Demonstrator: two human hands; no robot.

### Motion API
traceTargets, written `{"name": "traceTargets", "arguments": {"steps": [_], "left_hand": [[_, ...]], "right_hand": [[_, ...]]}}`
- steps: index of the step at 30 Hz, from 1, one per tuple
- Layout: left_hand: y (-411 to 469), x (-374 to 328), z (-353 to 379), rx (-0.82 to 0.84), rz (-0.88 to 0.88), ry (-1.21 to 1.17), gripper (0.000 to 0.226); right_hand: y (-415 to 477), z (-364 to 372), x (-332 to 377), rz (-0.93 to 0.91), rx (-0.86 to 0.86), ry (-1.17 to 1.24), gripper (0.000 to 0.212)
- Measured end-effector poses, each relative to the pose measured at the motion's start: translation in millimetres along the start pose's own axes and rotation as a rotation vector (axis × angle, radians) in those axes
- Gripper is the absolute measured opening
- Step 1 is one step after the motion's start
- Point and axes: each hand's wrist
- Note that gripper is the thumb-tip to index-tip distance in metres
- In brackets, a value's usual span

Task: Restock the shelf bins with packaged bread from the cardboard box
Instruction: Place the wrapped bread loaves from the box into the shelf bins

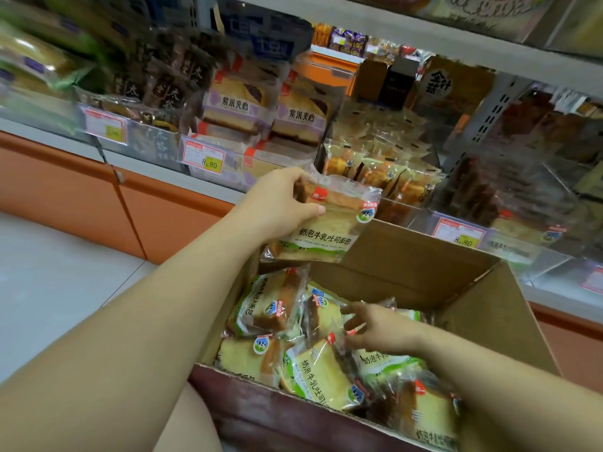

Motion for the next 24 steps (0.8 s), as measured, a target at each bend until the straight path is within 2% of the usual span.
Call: {"name": "traceTargets", "arguments": {"steps": [2,4,8,13,15,18,21,24], "left_hand": [[1,0,1,0.000,-0.011,0.007,0.041],[2,2,1,0.000,-0.014,0.015,0.040],[4,3,1,-0.013,-0.017,0.012,0.042],[5,4,1,-0.017,-0.011,0.006,0.025],[6,6,1,-0.031,-0.015,-0.014,0.024],[7,7,0,-0.069,-0.029,-0.068,0.024],[9,6,4,-0.103,-0.064,-0.232,0.029],[11,3,9,-0.150,-0.080,-0.405,0.017]], "right_hand": [[9,13,5,0.019,0.055,0.050,0.076],[13,19,8,0.017,0.072,-0.003,0.067],[13,9,4,-0.041,-0.029,0.022,0.014],[-8,-18,6,-0.083,-0.120,0.072,0.021],[-24,-33,5,-0.102,-0.245,0.120,0.021],[-59,-62,2,-0.169,-0.528,0.131,0.015],[-88,-89,-3,-0.196,-0.680,0.446,0.013],[-103,-108,-5,-0.237,-0.792,0.534,0.031]]}}
Point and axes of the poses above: each hand's wrist, its own y-axis towards the middle knuckle, its own z-axis out of the palm, x = y × z, and after that the axes turned 6 degrees about -y, right-handed
